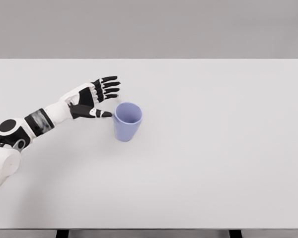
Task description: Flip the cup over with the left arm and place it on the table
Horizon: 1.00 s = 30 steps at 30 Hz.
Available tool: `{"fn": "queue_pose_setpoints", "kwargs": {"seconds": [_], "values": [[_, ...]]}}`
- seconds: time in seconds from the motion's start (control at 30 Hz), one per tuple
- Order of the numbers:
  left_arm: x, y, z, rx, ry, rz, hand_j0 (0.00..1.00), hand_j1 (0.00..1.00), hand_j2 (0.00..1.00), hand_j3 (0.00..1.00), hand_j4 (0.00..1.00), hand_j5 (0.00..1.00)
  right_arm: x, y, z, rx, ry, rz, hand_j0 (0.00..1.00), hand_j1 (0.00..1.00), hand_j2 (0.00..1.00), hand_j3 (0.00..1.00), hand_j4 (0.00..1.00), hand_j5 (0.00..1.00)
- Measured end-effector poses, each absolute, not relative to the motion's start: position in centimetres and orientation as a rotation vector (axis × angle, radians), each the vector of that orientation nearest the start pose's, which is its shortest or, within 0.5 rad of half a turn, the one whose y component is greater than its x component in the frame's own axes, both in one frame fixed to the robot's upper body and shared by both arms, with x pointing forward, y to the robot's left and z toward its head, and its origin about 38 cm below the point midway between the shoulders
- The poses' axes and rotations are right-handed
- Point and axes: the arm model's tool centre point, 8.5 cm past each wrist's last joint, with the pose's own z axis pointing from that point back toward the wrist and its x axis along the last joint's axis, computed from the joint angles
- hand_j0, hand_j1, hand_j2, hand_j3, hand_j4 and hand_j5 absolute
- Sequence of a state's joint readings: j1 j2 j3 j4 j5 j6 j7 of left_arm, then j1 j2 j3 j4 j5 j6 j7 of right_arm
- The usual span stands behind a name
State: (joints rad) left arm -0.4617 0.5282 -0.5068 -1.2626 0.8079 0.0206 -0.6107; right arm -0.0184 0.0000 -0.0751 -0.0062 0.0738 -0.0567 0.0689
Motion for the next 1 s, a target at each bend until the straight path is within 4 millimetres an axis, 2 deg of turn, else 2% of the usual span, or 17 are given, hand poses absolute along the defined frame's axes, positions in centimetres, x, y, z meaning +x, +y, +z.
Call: {"fn": "queue_pose_setpoints", "kwargs": {"seconds": [0.17, 0.37, 0.47, 0.57, 1.0], "values": [[45.6, 31.7, 15.9, -0.495, -1.396, -0.722, 1.0, 1.0, 1.0, 1.0, 1.0, 1.0, 2.0, -26.6, -26.2, -0.019, -0.081, 0.005, 1.0, 1.0, 1.0, 1.0, 1.0, 1.0], [44.6, 35.9, 19.1, -0.196, -1.558, -1.055, 1.0, 1.0, 1.0, 1.0, 1.0, 1.0, 2.0, -26.6, -26.2, -0.019, -0.081, 0.005, 1.0, 1.0, 1.0, 1.0, 1.0, 1.0], [44.0, 36.5, 19.5, -0.13, -1.589, -1.17, 1.0, 1.0, 1.0, 1.0, 1.0, 1.0, 2.0, -26.6, -26.2, -0.019, -0.081, 0.005, 1.0, 1.0, 1.0, 1.0, 1.0, 1.0], [43.6, 36.1, 19.3, -0.122, -1.6, -1.222, 1.0, 1.0, 1.0, 1.0, 1.0, 1.0, 2.0, -26.6, -26.2, -0.019, -0.081, 0.005, 1.0, 1.0, 1.0, 1.0, 1.0, 1.0], [43.2, 35.5, 19.2, -0.128, -1.619, -1.27, 1.0, 1.0, 1.0, 1.0, 1.0, 1.0, 2.0, -26.6, -26.2, -0.019, -0.081, 0.005, 1.0, 1.0, 1.0, 1.0, 1.0, 1.0]]}}
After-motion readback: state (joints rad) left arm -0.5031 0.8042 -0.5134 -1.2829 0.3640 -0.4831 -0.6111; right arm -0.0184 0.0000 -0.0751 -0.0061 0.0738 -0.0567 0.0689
